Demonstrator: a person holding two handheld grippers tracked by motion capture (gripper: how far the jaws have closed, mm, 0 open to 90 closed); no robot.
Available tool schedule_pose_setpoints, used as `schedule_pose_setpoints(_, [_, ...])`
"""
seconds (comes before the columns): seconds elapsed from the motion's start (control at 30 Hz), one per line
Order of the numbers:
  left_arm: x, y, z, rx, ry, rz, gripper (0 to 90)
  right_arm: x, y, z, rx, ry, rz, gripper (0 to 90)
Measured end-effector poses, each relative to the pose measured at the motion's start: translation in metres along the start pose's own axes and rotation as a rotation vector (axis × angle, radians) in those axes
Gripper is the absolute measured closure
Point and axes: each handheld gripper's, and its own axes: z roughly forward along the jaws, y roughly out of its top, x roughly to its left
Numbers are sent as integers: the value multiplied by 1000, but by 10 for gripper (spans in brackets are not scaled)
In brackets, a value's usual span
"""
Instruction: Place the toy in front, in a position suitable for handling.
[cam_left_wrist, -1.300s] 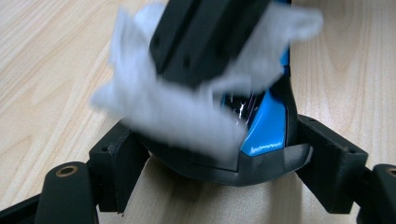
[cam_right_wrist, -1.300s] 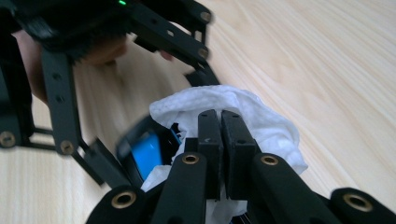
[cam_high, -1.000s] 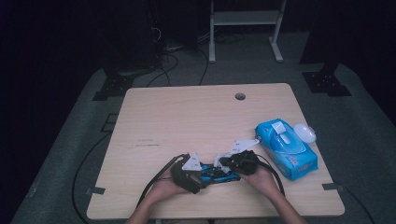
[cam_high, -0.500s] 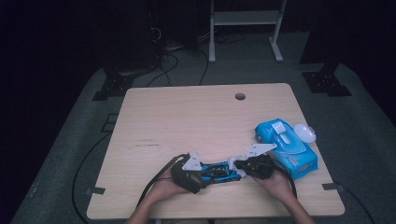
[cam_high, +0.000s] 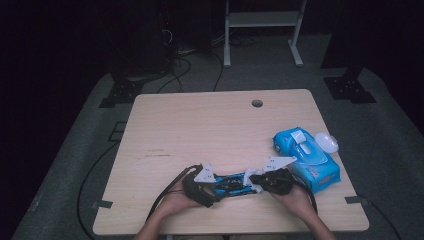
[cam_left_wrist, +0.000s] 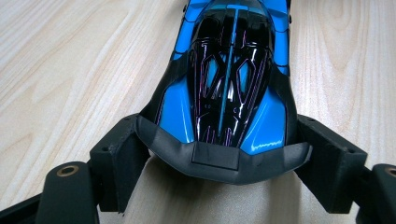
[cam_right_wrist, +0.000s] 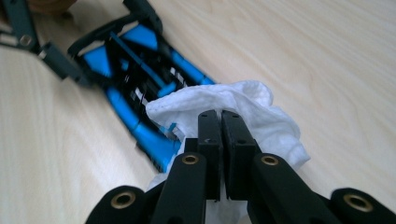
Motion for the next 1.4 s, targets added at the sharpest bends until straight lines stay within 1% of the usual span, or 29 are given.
schedule_pose_setpoints(0.03, [0, 0, 0, 0, 0, 0, 226, 0, 0, 0, 0, 0, 0, 864])
schedule_pose_setpoints(0.07, [0, 0, 0, 0, 0, 0, 226, 2, -4, -2, 4, 1, 4, 864])
schedule_pose_setpoints(0.1, [0, 0, 0, 0, 0, 0, 226, 5, -10, -6, -5, 1, 9, 864])
schedule_pose_setpoints(0.17, [0, 0, 1, 1, 1, 0, 225, 6, -11, -8, -9, 3, 10, 864])
schedule_pose_setpoints(0.27, [0, 0, 1, 1, 2, -2, 225, 9, -9, -7, -23, 17, 8, 865])
schedule_pose_setpoints(0.3, [0, 1, 1, 1, 2, -2, 225, 10, -7, -6, -30, 29, 9, 864])
schedule_pose_setpoints(0.33, [0, 0, 1, 1, 2, -1, 225, 13, -3, -3, -37, 50, 2, 864])
schedule_pose_setpoints(0.4, [0, 0, 1, 1, 1, 0, 225, 14, -1, -2, -38, 56, -4, 864])
schedule_pose_setpoints(0.47, [0, 0, 0, 0, 0, 1, 226, 15, 1, -1, -30, 53, -19, 865])
schedule_pose_setpoints(0.5, [0, 0, 0, 1, 1, 2, 226, 14, 1, -1, -29, 52, -17, 864])
schedule_pose_setpoints(0.57, [0, 0, 0, 1, 2, 2, 226, 11, -2, -2, -18, 19, -14, 865])
schedule_pose_setpoints(0.6, [0, 0, 0, 2, 1, 2, 226, 8, -4, -2, -11, 6, -6, 865])
schedule_pose_setpoints(0.67, [0, 1, 0, 3, 1, 2, 226, 3, -8, -4, -7, -1, 21, 865])
schedule_pose_setpoints(0.7, [0, 1, 0, 5, 1, 2, 226, 2, -9, -5, -4, -8, 23, 865])
schedule_pose_setpoints(0.8, [0, 1, 1, 4, -1, 1, 226, 4, -6, -3, 2, -17, 9, 865])
schedule_pose_setpoints(0.87, [0, 1, 1, 5, 0, 1, 225, 7, -2, -1, -8, -7, 7, 865])
schedule_pose_setpoints(0.93, [0, 1, 1, 4, -1, 1, 225, 10, 2, 3, -26, 17, 1, 865])
schedule_pose_setpoints(0.97, [0, 1, 1, 4, -1, 1, 225, 13, 4, 5, -31, 33, -5, 864])
schedule_pose_setpoints(1.0, [0, 1, 1, 3, -2, 0, 225, 16, 7, 7, -32, 40, -18, 865])
schedule_pose_setpoints(1.03, [0, 0, 0, 2, -3, -1, 226, 17, 8, 8, -32, 40, -28, 865])
schedule_pose_setpoints(1.13, [0, 0, 1, 1, -2, 1, 225, 16, 7, 6, -20, 47, -30, 865])
schedule_pose_setpoints(1.3, [0, 1, 1, 5, -1, 3, 225, 9, -1, -3, -5, 27, -11, 865])
schedule_pose_setpoints(1.37, [0, 1, 1, 5, -2, 3, 225, 10, -2, -3, -17, 32, 6, 865])
schedule_pose_setpoints(1.4, [0, 1, 1, 5, -3, 3, 225, 10, -2, -3, -17, 32, 6, 865])
